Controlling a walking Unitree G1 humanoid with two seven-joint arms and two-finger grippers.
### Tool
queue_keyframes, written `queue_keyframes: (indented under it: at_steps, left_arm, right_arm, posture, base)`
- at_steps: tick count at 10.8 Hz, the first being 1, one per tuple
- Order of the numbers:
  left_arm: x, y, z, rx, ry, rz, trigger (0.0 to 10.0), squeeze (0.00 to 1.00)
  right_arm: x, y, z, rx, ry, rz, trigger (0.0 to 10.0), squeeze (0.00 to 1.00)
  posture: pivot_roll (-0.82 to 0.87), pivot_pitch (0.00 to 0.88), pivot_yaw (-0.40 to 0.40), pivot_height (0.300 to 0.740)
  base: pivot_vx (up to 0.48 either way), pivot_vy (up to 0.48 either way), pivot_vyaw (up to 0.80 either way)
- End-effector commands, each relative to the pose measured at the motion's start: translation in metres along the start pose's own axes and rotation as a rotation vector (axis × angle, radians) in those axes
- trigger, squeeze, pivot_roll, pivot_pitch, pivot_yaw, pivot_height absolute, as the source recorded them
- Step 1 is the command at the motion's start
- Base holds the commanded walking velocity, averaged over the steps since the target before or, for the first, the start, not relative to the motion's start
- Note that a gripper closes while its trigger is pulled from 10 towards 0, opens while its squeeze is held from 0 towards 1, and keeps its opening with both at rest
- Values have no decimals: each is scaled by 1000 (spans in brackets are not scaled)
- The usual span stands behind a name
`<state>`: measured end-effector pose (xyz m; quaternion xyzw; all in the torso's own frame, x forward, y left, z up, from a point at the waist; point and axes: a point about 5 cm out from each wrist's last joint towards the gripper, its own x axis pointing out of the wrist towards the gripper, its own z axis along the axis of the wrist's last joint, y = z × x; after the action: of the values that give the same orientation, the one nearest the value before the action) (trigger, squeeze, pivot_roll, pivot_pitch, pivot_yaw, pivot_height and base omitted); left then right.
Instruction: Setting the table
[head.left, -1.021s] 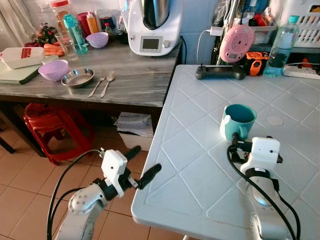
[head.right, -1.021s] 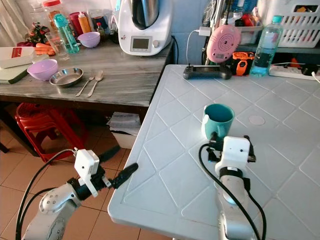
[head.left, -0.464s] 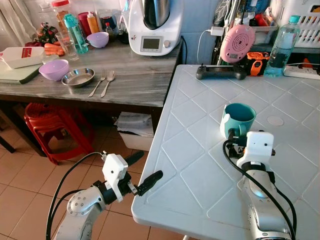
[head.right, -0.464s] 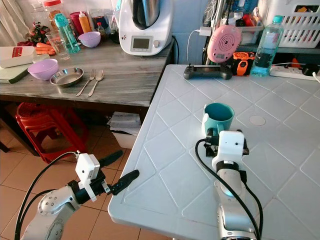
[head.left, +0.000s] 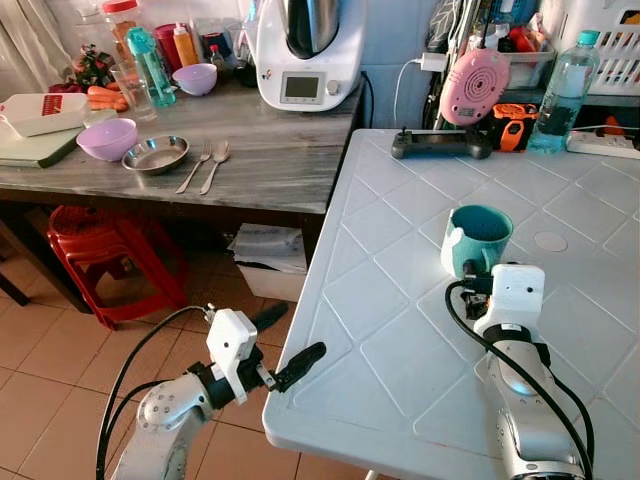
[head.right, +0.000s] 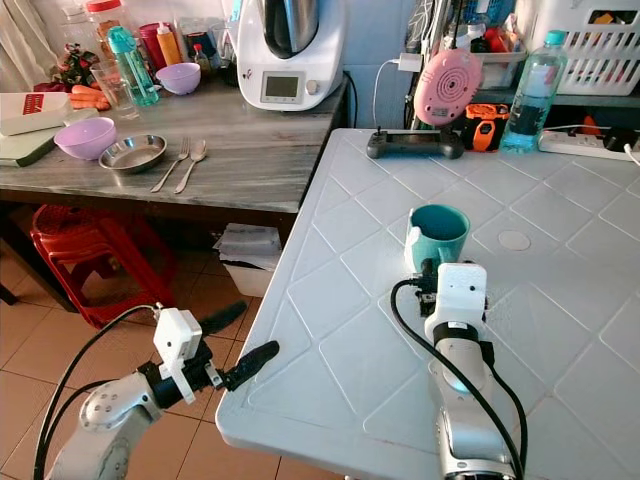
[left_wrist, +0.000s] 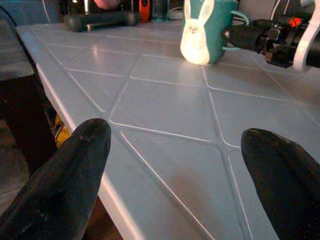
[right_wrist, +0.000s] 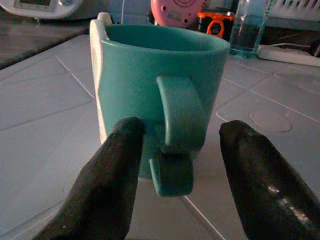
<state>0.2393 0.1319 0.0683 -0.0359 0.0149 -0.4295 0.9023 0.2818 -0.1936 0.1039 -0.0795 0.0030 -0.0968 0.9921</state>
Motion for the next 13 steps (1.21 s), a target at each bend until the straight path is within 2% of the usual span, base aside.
queue_keyframes:
  at_steps: [1,10,12,13]
  left_arm:
    - [-2,2,-1,13,5,-11,10000,0]
    - [-11,13,-40,-30,48,-4,10000,0]
    - [-6,19,-35,-72,-30,48,10000,0]
    - [4,30,-16,-40,-120,77,10000,0]
  right_arm:
    - [3,3,5,12,-24,10,0,0]
    - [4,6,6,17,-39,27,0,0]
    - [3,6,4,17,-34,29,0,0]
    - [3,7,4,18,-33,31,0,0]
  posture:
    - [44,0,87,740]
    - [45,0,92,740]
    - [45,0,90,740]
    - [50,0,86,740]
  base:
    - [0,0,0]
    - [0,0,0]
    - [0,0,0]
    - [0,0,0]
